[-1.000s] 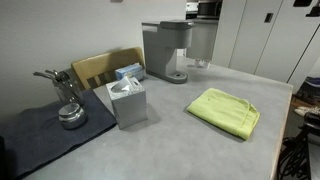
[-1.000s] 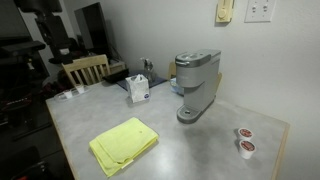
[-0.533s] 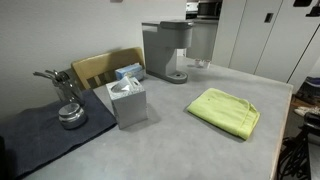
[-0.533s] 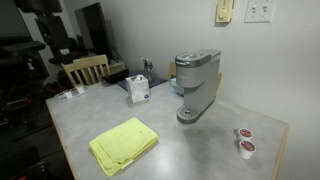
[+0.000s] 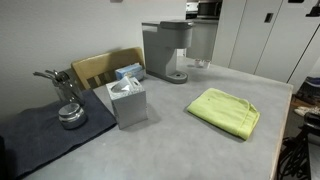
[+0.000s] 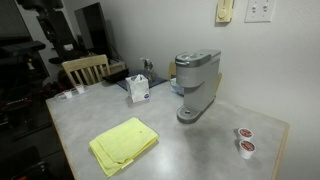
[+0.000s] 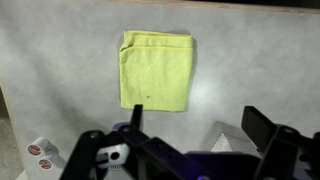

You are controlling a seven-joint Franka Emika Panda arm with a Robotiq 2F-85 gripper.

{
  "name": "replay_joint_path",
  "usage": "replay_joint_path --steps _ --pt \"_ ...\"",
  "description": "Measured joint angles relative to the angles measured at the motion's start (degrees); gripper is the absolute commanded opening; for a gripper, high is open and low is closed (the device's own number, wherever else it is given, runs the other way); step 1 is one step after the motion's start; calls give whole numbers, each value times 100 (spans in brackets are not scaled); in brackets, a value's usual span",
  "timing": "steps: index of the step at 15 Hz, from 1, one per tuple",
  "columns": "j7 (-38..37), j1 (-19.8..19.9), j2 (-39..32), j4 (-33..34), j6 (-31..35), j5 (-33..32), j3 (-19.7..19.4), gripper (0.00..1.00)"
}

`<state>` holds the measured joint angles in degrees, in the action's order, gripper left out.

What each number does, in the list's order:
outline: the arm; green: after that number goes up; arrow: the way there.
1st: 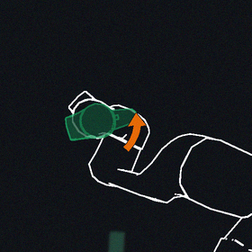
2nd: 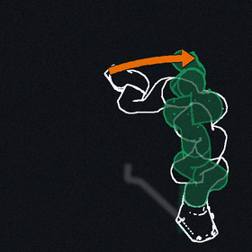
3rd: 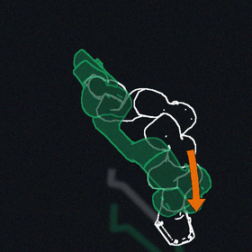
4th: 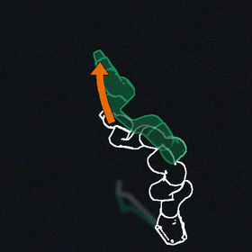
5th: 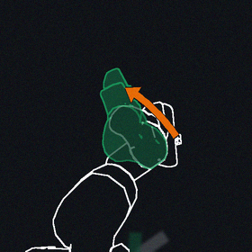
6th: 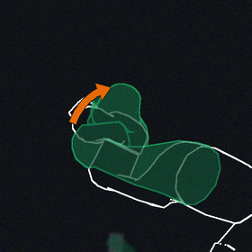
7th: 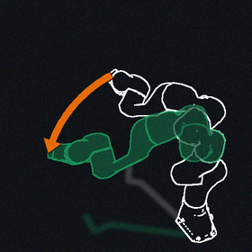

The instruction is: Unfold the cloth

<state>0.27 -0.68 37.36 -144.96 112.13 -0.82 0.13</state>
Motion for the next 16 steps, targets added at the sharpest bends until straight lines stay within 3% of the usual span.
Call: replay_joint_path --steps 5,11,16 --pt "88 11 -60 -111 415 -197 -56 100" --pt "738 11 -549 -283 1234 -269 -352 100" --pt "805 12 -682 -278 1355 -318 -389 100"
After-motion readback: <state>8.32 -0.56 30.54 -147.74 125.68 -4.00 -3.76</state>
